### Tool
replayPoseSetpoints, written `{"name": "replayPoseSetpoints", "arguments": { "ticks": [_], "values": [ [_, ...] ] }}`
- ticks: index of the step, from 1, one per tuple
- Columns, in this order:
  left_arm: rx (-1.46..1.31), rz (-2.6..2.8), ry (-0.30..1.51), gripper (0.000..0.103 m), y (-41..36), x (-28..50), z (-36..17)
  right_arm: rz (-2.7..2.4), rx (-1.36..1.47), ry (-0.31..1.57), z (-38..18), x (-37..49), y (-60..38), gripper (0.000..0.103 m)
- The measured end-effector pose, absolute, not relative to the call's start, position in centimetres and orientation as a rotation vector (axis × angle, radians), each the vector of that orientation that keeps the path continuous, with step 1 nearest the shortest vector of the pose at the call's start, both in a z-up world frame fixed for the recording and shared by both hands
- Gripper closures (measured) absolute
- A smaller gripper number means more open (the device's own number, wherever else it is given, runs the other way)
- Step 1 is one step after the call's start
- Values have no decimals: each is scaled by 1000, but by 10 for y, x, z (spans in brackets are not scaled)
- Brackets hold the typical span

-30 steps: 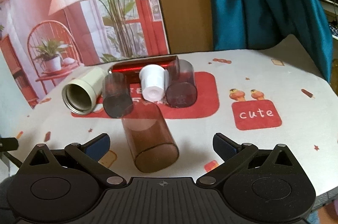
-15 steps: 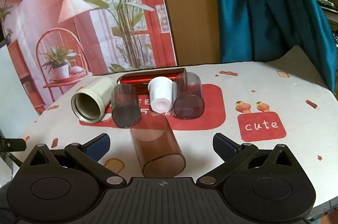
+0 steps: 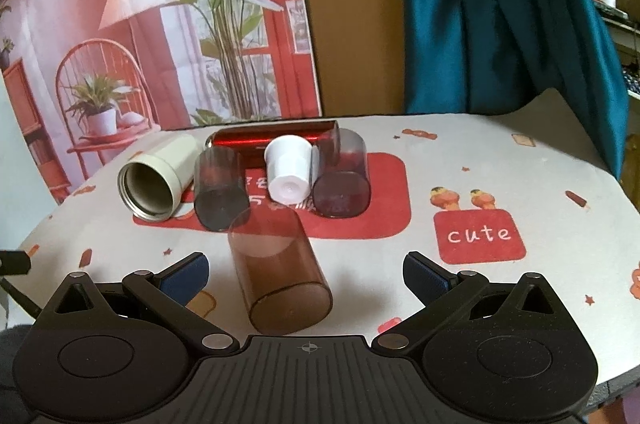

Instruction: Flip cup upright

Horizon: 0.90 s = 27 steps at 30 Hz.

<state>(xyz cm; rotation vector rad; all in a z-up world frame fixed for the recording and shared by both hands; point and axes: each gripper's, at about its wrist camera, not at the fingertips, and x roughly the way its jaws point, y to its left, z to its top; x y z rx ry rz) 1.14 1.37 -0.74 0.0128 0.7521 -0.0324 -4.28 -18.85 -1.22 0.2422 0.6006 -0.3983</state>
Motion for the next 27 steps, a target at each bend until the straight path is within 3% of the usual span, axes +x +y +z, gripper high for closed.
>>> {"name": "replayPoseSetpoints", "arguments": {
  "ticks": [27],
  "values": [
    [74,-35,808,0,11,14,-14,-404,229,650,-18,-38,-189,0]
  ]
}}
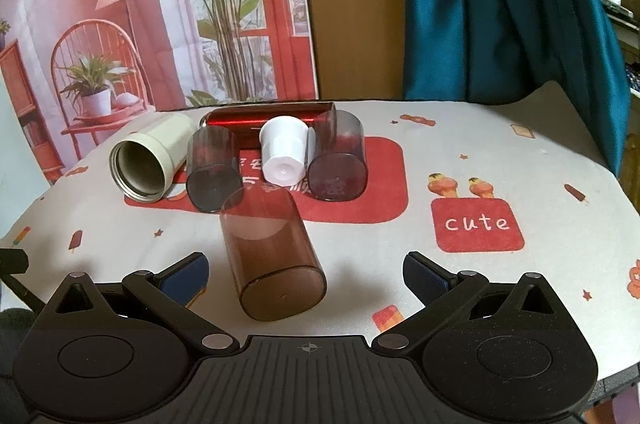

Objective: Flip cup upright
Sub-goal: 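Close the right gripper around the brown translucent cup lying on its side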

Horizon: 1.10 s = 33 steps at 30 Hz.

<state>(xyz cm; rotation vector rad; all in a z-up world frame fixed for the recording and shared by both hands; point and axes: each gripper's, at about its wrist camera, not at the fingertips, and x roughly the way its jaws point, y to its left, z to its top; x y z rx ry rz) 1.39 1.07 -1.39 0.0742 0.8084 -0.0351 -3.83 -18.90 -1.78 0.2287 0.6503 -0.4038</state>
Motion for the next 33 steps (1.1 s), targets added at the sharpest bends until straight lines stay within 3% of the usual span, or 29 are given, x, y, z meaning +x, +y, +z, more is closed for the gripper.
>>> {"name": "replayPoseSetpoints", "arguments": {
  "ticks": [21,26,28,33],
  "values": [
    [59,-22,922,0,20,37,-39,-389,185,758,-51,0,-199,1],
    [50,-33,957,0,20,46,-47,-342,176,771,-53,14,-199,19],
    [19,-42,966,0,25,47,-48,-309,194,788,-54,19,-199,38],
    [-36,-21,966,0,34,49,-49,-233,172,832,-54,40,-182,40]
  ]
}}
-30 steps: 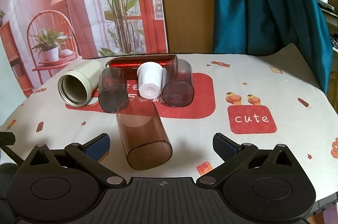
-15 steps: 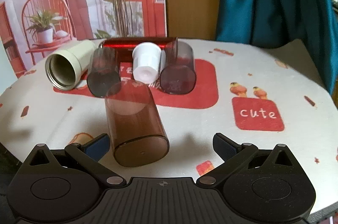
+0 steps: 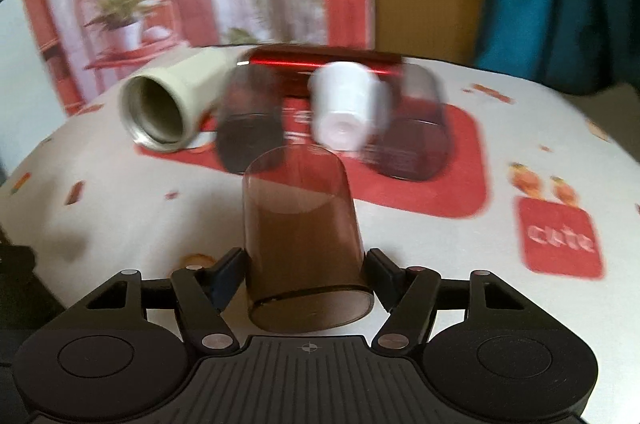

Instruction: Flip cup upright

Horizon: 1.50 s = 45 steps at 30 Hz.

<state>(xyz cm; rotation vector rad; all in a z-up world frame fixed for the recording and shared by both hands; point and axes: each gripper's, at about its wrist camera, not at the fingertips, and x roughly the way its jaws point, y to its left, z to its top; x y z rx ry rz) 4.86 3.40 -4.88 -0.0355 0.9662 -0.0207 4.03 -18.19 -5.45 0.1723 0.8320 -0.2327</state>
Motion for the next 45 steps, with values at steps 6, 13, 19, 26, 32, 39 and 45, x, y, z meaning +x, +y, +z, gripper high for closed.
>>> {"name": "replayPoseSetpoints", "arguments": {
  "ticks": [6,13,19,26,32,39,45],
  "values": [
    [-117,8,968,0,48,50,-48,-105,149,852,-54,80,-143,40],
    [-278,-14,911,0,69,46,-42,26,150,848,-52,113,-103,40],
    [-291,-13,957,0,66,51,-47,105,139,834,-48,95,-99,13],
    [-325,-28,952,7,68,59,-40,-32,306,780,-30,45,-163,1],
    [-334,-120,967,18,31,94,-30,-214,380,765,-44,19,-217,1],
    [-423,-156,1022,25,-12,149,-40,-229,487,719,-54,9,-243,1],
    [-210,-125,1088,34,-49,164,-71,-221,513,709,-53,2,-247,0]
  ]
}}
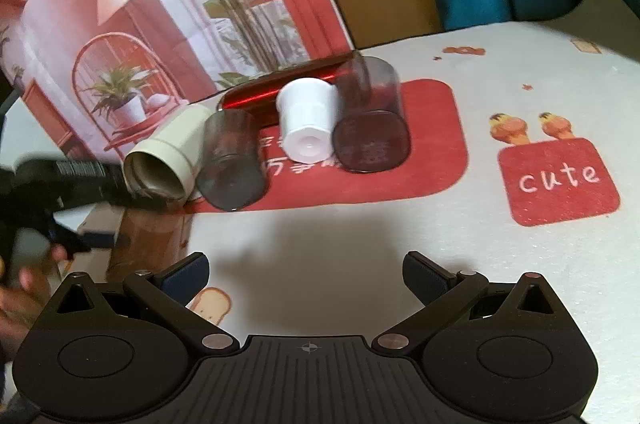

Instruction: Flip cup upright

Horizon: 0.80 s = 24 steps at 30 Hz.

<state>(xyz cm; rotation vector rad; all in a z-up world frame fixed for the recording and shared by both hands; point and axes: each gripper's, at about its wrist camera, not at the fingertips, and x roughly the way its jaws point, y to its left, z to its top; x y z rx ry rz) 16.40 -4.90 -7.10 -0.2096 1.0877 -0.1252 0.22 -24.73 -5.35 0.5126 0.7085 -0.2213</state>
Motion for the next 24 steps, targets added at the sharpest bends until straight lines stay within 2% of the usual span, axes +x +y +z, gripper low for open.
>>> {"name": "replayPoseSetpoints", "arguments": {
  "ticks": [3,12,24],
  "values": [
    [-299,-148,1081,34,-39,158,-82,-234,552,709,-56,-1,-255,0],
    [-274,-129,1108,34,-19,152,-76,-228,614,719,-67,3,-260,0],
    [-177,-97,968,34,6,148,-51,-219,617,730,-67,5,-256,0]
  ]
}}
